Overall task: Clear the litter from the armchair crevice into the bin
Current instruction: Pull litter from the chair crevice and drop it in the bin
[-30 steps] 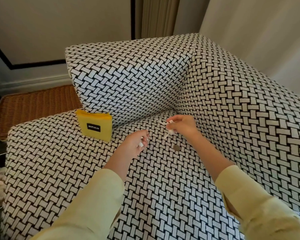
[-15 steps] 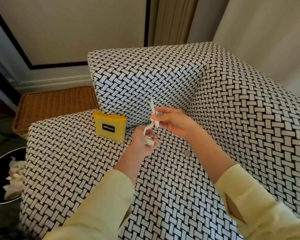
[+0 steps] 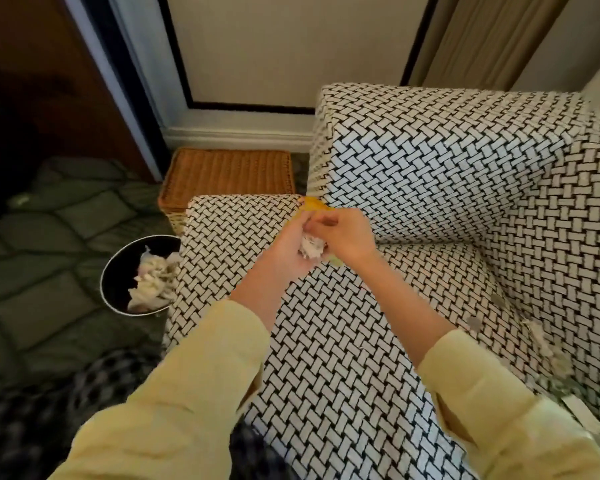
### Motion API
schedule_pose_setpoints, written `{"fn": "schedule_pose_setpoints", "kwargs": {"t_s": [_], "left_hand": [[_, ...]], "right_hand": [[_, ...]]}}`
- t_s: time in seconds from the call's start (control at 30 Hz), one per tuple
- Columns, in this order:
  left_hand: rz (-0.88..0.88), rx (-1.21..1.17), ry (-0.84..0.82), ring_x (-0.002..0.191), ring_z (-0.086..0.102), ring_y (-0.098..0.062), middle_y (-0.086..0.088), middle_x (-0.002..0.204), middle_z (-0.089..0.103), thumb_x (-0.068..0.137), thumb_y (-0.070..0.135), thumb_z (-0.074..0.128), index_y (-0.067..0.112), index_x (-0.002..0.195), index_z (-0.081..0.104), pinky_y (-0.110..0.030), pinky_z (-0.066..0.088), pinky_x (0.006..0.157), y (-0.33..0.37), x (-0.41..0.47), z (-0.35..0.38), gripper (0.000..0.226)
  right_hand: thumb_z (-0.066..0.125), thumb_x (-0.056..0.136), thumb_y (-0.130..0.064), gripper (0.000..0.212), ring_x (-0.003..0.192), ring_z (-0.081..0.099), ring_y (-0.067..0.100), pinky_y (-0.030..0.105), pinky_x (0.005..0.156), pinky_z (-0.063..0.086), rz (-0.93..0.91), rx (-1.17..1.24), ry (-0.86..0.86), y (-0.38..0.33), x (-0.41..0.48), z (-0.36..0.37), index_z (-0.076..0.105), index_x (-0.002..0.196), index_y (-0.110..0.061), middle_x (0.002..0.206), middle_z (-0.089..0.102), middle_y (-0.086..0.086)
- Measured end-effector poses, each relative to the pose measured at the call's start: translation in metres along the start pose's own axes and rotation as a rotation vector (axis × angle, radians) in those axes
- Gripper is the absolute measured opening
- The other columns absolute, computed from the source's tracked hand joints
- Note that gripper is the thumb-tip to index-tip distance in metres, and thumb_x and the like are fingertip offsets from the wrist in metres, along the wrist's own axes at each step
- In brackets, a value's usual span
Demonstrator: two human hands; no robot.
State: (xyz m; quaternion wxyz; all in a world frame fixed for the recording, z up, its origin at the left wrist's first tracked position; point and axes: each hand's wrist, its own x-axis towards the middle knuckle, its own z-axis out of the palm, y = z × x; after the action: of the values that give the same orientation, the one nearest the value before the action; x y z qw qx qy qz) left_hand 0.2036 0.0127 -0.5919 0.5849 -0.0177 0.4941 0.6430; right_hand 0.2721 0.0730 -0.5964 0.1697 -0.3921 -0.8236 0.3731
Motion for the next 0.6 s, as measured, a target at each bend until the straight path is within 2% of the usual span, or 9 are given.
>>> {"fn": "schedule_pose_setpoints", "kwargs": {"t_s": [0.13, 0.23, 0.27, 0.33, 0.37, 0.43, 0.47, 0.53, 0.6], "left_hand": [[0.083, -0.044, 0.132, 0.069, 0.058, -0.012, -0.003, 0.078, 0.059, 0.101, 0.022, 0.033, 0.014, 0.082, 0.053, -0.024, 0.049, 0.060, 0.028, -0.006, -0.053, 0.029], [0.152, -0.056, 0.223, 0.064, 0.059, -0.002, -0.005, 0.085, 0.056, 0.100, 0.013, 0.035, 0.013, 0.091, 0.050, -0.017, 0.049, 0.055, 0.048, -0.007, -0.093, 0.017], [0.161, -0.079, 0.249, 0.066, 0.059, -0.004, -0.006, 0.087, 0.057, 0.100, 0.012, 0.036, 0.012, 0.090, 0.050, -0.018, 0.049, 0.059, 0.056, -0.008, -0.107, 0.017], [0.185, -0.119, 0.285, 0.071, 0.056, -0.014, -0.008, 0.088, 0.058, 0.100, 0.011, 0.032, 0.010, 0.084, 0.051, -0.023, 0.047, 0.064, 0.070, -0.010, -0.134, 0.025], [0.197, -0.141, 0.317, 0.075, 0.057, -0.020, -0.012, 0.096, 0.059, 0.100, 0.009, 0.030, 0.009, 0.088, 0.053, -0.023, 0.046, 0.063, 0.076, -0.009, -0.149, 0.026], [0.235, -0.108, 0.401, 0.097, 0.058, -0.030, -0.017, 0.116, 0.056, 0.100, 0.007, 0.030, 0.005, 0.111, 0.055, -0.021, 0.050, 0.067, 0.085, -0.009, -0.170, 0.028], [0.237, -0.126, 0.429, 0.099, 0.059, -0.027, -0.018, 0.113, 0.058, 0.100, 0.009, 0.030, 0.005, 0.112, 0.056, -0.020, 0.049, 0.068, 0.089, -0.007, -0.184, 0.029], [0.233, -0.133, 0.508, 0.086, 0.058, -0.027, -0.014, 0.089, 0.056, 0.100, 0.012, 0.028, 0.005, 0.098, 0.056, -0.025, 0.044, 0.065, 0.098, 0.004, -0.215, 0.029], [0.217, -0.139, 0.540, 0.107, 0.055, -0.036, -0.016, 0.097, 0.057, 0.099, 0.012, 0.028, -0.001, 0.121, 0.051, -0.031, 0.047, 0.073, 0.104, 0.014, -0.238, 0.034]], "right_hand": [[0.058, 0.089, -0.019, 0.018, 0.076, 0.065, 0.015, 0.029, 0.073, 0.054, -0.102, 0.059, -0.134, -0.037, 0.011, 0.049, 0.074, 0.096, -0.012, 0.092, 0.073, 0.003], [0.055, 0.090, -0.017, 0.024, 0.066, 0.055, 0.002, 0.008, 0.059, 0.043, -0.139, 0.050, -0.231, -0.061, 0.020, 0.082, 0.069, 0.110, -0.016, 0.105, 0.071, -0.001], [0.054, 0.090, -0.016, 0.026, 0.067, 0.056, 0.004, 0.008, 0.059, 0.042, -0.152, 0.064, -0.256, -0.068, 0.024, 0.095, 0.067, 0.113, -0.016, 0.109, 0.070, 0.000], [0.053, 0.091, -0.013, 0.027, 0.082, 0.063, 0.013, 0.018, 0.071, 0.049, -0.168, 0.091, -0.325, -0.084, 0.031, 0.121, 0.066, 0.114, -0.014, 0.115, 0.067, 0.001], [0.053, 0.091, -0.011, 0.027, 0.084, 0.062, 0.013, 0.021, 0.074, 0.049, -0.165, 0.118, -0.364, -0.093, 0.034, 0.137, 0.066, 0.115, -0.013, 0.118, 0.066, 0.002], [0.051, 0.091, -0.008, 0.027, 0.075, 0.056, 0.006, 0.019, 0.071, 0.045, -0.133, 0.215, -0.415, -0.103, 0.041, 0.165, 0.066, 0.114, -0.012, 0.120, 0.064, 0.002], [0.051, 0.091, -0.007, 0.028, 0.079, 0.054, 0.004, 0.018, 0.074, 0.044, -0.112, 0.255, -0.433, -0.106, 0.045, 0.181, 0.066, 0.114, -0.012, 0.120, 0.063, 0.000], [0.051, 0.091, -0.006, 0.029, 0.099, 0.055, 0.007, 0.019, 0.085, 0.042, -0.028, 0.309, -0.464, -0.113, 0.057, 0.214, 0.065, 0.116, -0.010, 0.119, 0.061, -0.004], [0.052, 0.090, -0.005, 0.030, 0.109, 0.057, 0.016, 0.025, 0.091, 0.046, 0.102, 0.409, -0.506, -0.114, 0.064, 0.241, 0.063, 0.118, -0.007, 0.124, 0.060, 0.004]]}}
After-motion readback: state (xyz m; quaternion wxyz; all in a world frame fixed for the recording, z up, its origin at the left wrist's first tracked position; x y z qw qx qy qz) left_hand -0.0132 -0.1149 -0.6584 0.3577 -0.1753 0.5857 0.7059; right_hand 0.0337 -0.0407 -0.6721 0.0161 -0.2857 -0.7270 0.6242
